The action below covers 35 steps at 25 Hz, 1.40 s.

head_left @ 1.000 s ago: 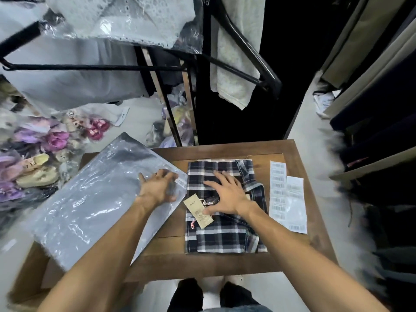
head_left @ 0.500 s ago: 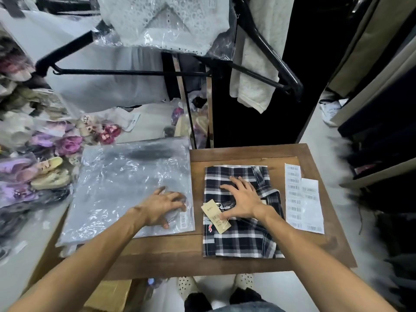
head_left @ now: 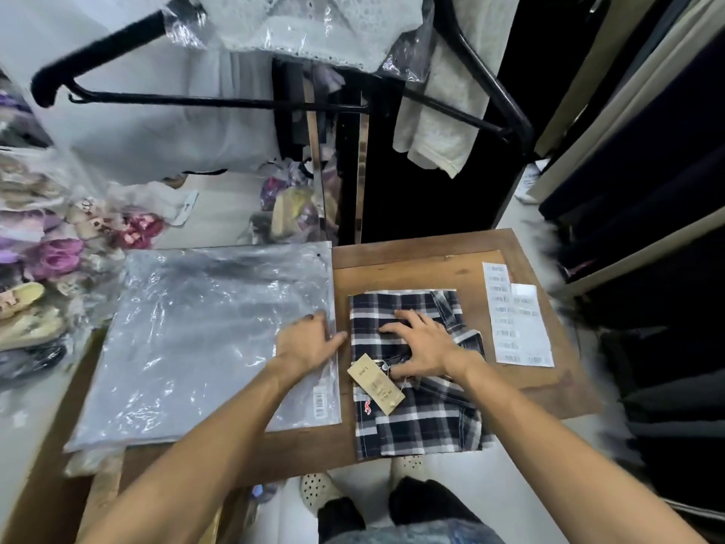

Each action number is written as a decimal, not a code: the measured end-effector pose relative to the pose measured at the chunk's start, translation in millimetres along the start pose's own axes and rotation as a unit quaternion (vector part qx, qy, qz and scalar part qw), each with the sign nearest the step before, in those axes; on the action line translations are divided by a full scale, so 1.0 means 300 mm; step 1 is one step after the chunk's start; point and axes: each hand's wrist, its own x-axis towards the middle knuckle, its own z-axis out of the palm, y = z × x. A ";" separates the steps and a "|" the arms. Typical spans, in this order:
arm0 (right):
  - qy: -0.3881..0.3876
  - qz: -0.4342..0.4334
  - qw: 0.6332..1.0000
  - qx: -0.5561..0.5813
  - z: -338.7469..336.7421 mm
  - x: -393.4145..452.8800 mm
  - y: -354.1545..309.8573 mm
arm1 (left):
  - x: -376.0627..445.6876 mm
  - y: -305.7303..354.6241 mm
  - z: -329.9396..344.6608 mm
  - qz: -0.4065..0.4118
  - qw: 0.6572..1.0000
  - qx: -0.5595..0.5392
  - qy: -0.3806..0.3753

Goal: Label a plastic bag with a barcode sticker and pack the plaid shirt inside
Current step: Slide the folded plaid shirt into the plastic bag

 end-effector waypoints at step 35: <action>-0.003 -0.270 0.953 -0.137 -0.249 0.123 -0.159 | -0.196 0.027 0.012 -0.143 0.922 -0.356 0.060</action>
